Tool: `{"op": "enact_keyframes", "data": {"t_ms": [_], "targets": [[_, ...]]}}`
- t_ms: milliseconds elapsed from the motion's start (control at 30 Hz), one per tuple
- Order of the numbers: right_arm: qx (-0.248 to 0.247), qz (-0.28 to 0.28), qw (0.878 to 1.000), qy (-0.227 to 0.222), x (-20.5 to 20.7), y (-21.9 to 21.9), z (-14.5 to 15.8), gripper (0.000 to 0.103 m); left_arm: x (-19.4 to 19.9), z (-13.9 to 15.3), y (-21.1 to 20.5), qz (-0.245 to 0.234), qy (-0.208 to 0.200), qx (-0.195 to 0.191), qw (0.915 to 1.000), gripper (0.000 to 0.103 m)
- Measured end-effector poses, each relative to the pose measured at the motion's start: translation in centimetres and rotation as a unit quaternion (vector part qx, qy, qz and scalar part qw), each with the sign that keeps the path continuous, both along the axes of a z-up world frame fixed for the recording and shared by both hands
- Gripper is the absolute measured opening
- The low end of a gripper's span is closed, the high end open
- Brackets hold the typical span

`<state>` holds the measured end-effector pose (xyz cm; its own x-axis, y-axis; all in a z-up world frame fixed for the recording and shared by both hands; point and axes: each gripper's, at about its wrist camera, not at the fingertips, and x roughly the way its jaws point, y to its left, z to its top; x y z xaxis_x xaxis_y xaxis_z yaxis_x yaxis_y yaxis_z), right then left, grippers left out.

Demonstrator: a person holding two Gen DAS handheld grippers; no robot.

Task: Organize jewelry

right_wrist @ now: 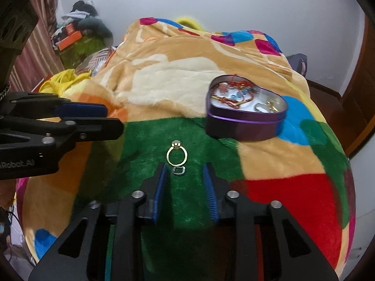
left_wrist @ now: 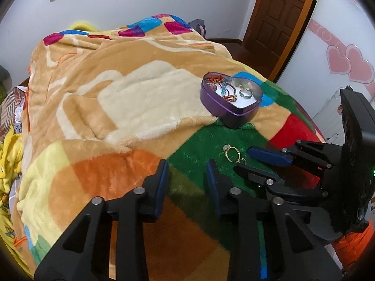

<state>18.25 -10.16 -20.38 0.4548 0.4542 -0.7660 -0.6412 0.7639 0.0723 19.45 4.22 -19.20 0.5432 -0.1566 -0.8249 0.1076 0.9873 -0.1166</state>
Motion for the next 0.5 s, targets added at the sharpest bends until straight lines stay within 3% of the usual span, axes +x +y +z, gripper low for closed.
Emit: {"op": "enact_keyframes", "data": {"t_ms": [133,500], "targets": [[-0.017,0.013,1.0,-0.005,-0.2,0.4,-0.3,0.01,0.5,-0.4,-0.5,-0.009,0.006,-0.01,0.9999,0.023],[0.02,-0.018,1.0,-0.008,0.4,-2.1,0.8,0.009,2.7,-2.2,-3.7,-0.041,0.029,-0.01,0.9987,0.02]]}}
